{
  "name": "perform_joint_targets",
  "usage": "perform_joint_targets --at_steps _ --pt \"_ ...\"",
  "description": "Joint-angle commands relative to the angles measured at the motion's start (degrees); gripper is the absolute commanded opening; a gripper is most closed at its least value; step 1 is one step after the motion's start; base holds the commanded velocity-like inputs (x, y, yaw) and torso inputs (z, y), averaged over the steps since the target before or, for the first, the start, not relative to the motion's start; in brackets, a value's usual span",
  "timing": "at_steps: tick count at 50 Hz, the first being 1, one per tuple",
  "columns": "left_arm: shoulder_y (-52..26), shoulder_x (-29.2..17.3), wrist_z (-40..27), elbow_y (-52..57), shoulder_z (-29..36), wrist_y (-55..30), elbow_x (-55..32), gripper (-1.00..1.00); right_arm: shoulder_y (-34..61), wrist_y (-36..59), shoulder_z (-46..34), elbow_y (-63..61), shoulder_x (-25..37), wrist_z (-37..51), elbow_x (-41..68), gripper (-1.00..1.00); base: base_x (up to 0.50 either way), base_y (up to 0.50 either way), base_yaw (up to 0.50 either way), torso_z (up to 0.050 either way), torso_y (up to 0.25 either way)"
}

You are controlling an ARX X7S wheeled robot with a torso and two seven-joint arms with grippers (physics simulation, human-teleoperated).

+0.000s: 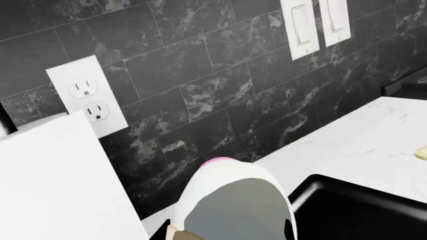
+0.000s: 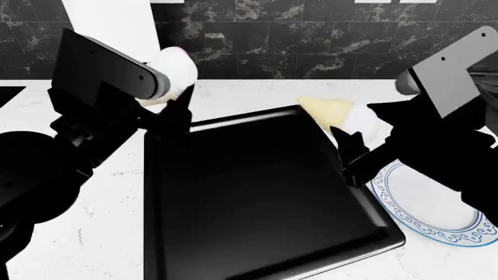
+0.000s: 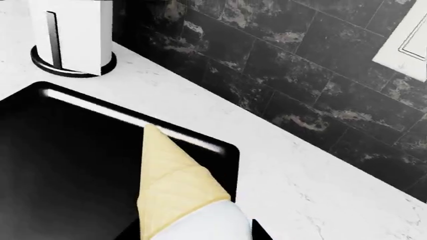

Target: Move the dessert items from the plate to the tray.

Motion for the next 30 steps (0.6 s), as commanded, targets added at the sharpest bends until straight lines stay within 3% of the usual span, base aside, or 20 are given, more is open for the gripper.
perform_joint_targets --at_steps 1,13,23,24,30 --pt "-0.6 -0.4 -1.4 0.7 -1.3 -0.9 -1.6 -1.0 6.7 4.7 -8.2 -2.9 -7.4 2.1 4.8 -1.0 0.0 0.0 0.0 0.0 0.0" --pt "-0.1 -0.9 -1.5 0.8 -2.1 -0.3 -2.1 -1.0 1.2 1.7 -15.8 -2.8 -9.1 -6.5 -5.7 -1.0 0.0 0.0 0.0 0.0 0.0" --pt "-0.1 -0.7 -1.2 0.2 -1.3 0.6 -1.5 -1.0 -0.2 2.6 -18.0 -2.6 -7.9 -7.4 -4.0 -1.0 0.0 0.0 0.0 0.0 0.0" --pt "0.0 -0.8 -1.3 0.2 -1.3 0.7 -1.5 -1.0 -0.2 2.7 -18.0 -2.6 -7.9 -7.0 -3.5 1.0 0.0 0.0 0.0 0.0 0.0" --pt "0.1 -0.9 -1.5 0.4 -1.5 0.6 -1.8 -1.0 0.0 2.9 -18.1 -2.6 -7.6 -5.7 -0.8 1.0 0.0 0.0 0.0 0.0 0.0"
